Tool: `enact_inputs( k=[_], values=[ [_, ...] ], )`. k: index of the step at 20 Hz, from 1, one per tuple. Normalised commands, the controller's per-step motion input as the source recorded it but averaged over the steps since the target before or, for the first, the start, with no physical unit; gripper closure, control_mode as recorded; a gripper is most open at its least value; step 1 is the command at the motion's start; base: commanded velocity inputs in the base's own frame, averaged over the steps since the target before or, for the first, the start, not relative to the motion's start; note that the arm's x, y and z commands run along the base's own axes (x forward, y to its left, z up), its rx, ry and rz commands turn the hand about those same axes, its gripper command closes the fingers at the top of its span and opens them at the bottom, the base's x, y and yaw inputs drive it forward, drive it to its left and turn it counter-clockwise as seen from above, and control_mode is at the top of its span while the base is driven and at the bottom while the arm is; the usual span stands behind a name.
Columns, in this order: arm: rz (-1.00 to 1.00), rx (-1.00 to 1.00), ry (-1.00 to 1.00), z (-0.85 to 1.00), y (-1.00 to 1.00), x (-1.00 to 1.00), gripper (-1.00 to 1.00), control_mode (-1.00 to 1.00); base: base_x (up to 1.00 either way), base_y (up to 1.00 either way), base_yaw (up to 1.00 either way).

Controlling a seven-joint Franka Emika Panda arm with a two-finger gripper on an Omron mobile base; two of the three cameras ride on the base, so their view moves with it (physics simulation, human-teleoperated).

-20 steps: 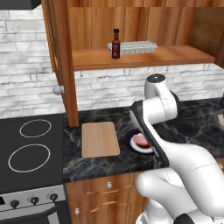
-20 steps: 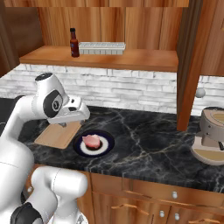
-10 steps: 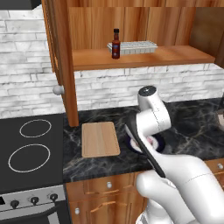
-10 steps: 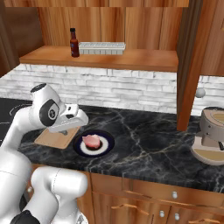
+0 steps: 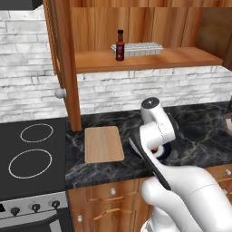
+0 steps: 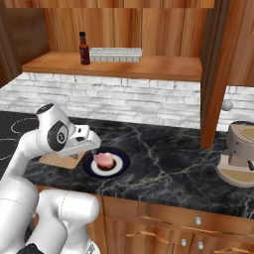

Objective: Pick the steak from the plate and place it on the cutting board. Then pick the condiment bottle from the cabinet and place it next to the cutting board.

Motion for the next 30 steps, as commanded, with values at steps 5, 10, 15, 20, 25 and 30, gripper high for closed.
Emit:
enact_inputs(
  k=[5,10,15,20,25,30],
  values=[
    [0.00,0.00,0.00,-0.22,0.04,0.12,-1.00,-1.00,0.00,0.00,0.00],
    [0.00,0.00,0.00,-0.23,0.05,0.16,-1.00,-1.00,0.00,0.00,0.00],
    [0.00,0.00,0.00,-0.17,0.02,0.19,-1.00,-1.00,0.00,0.00,0.00],
    [0.00,0.00,0.00,-0.11,0.00,0.26,-1.00,-1.00,0.00,0.00,0.00],
    [0.00,0.00,0.00,-0.16,0.00,0.25,-1.00,-1.00,0.00,0.00,0.00],
    [0.00,0.00,0.00,-0.20,0.00,0.24,-1.00,-1.00,0.00,0.00,0.00]
  ],
)
